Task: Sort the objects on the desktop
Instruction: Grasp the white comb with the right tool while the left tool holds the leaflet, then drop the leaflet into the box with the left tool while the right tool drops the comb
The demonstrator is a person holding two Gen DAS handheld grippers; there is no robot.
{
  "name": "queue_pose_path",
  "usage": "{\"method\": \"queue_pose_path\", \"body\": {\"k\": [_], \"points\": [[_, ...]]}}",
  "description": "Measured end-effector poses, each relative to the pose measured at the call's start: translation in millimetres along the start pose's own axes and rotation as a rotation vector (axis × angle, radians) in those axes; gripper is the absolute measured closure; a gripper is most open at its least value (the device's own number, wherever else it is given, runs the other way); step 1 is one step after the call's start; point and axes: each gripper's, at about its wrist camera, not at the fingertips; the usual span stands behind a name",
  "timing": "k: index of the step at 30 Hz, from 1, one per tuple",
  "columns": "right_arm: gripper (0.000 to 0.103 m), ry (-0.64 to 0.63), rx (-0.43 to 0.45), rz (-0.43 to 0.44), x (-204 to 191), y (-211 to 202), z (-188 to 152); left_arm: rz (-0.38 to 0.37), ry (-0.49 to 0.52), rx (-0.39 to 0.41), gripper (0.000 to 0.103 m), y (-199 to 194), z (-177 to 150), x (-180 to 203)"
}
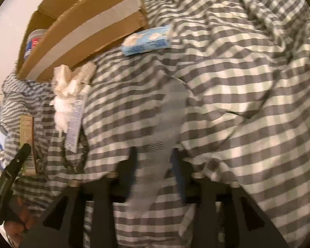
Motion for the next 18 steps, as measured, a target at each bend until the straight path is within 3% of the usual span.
{"method": "queue_pose_path", "body": {"k": [4, 7, 8, 13, 16, 18], "points": [[0.058, 0.016, -0.031, -0.004, 2, 10, 0, 0.006, 0.013, -0.011, 0.027, 4, -1, 3], [0.06, -0.034, -0.033, -0.074, -9, 16, 3, 0.008, 0.022, -0.01, 0.027, 4, -1, 4], [0.07, -0.053, -0.027, -0.095, -13, 16, 3, 0.008, 0.022, -0.006, 0.027, 3, -1, 4], [0.076, -0.137, 0.038, -0.139, -26, -3, -2, 0.005, 0.022, 0.024, 0.027, -9, 0, 7], [0.079, -0.18, 0.106, -0.123, -36, -32, -4, -0.013, 0.036, 0.076, 0.027, -31, 4, 14], [0.093, -0.208, 0.148, -0.103, -46, -53, -1, -0.043, 0.043, 0.125, 0.027, -52, 12, 22]]}}
Point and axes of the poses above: each gripper's, at about its wrist camera, not at the fingertips, and y roughly the way its jaws point, x to its right, z to its top, and after that the axes turned 11 degrees about -x, right-handed
